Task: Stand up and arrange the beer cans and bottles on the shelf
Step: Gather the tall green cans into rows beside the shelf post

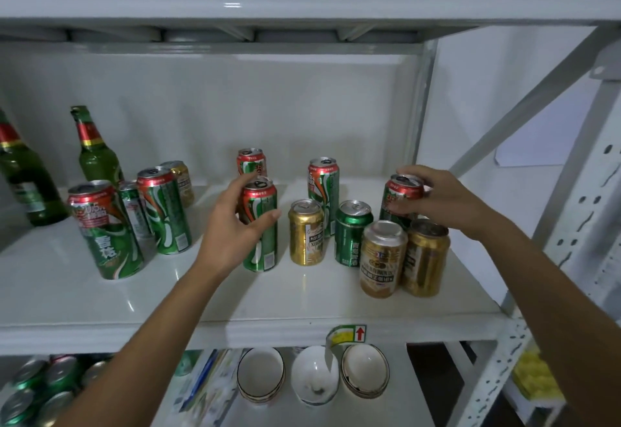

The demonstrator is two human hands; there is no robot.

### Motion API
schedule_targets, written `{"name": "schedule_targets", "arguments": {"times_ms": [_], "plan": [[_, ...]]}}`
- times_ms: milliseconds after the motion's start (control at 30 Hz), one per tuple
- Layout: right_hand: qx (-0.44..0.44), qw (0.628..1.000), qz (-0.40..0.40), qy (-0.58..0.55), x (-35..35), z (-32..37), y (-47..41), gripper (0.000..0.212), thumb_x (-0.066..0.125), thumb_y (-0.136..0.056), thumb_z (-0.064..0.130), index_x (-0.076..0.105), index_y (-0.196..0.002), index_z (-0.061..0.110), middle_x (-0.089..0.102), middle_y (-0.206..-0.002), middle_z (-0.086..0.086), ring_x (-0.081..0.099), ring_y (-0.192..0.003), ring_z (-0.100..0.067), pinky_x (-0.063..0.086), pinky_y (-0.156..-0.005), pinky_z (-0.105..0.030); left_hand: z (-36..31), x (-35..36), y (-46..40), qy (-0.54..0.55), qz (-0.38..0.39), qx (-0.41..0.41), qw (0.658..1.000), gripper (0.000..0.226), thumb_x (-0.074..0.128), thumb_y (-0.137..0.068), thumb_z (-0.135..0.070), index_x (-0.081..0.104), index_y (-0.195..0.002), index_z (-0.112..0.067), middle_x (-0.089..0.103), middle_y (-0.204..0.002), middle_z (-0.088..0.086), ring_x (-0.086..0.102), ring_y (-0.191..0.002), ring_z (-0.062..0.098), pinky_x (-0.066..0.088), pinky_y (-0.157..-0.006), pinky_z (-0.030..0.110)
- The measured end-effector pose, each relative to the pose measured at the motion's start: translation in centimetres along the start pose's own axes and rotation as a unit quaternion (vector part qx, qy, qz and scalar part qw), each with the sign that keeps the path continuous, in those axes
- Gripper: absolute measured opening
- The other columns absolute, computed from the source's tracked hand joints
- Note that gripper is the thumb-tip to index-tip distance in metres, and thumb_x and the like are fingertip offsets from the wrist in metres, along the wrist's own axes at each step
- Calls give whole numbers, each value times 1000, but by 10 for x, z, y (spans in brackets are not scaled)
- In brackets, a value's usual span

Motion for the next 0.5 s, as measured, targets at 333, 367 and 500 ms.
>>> {"name": "schedule_targets", "arguments": {"times_ms": [333, 367, 500], "plan": [[-25, 999, -39, 13, -10, 6, -5, 68, 99, -60, 15, 71, -122, 23, 72, -117, -1, 68, -111, -26, 59, -94, -50, 1, -10, 0, -41, -40, 4, 998, 61, 84, -87, -19, 56, -141, -21, 66, -110, -14, 58, -88, -31, 43, -69, -6], [-31, 998, -49, 6, -13, 9, -4, 66, 99, -60, 15, 71, -120, 22, 72, -116, -1, 68, -110, -26, 60, -92, -51, -2, -12, 1, -45, -42, 7, 998, 60, 84, -87, -18, 57, -141, -20, 66, -110, -12, 58, -88, -31, 43, -70, -6], [-64, 996, -67, -2, -30, 32, -4, 67, 98, -60, 22, 69, -120, 24, 71, -117, 2, 67, -110, -23, 59, -94, -48, -17, -26, 7, -48, -75, 24, 996, 59, 85, -87, -20, 59, -139, -23, 68, -107, -19, 62, -92, -25, 47, -76, -3]]}}
Point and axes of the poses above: each hand's wrist, its own y-axis away from the middle knuckle, its own x-axis out of the palm, z = x × y, the point moved 9 cm from there along -y, towards the middle knuckle
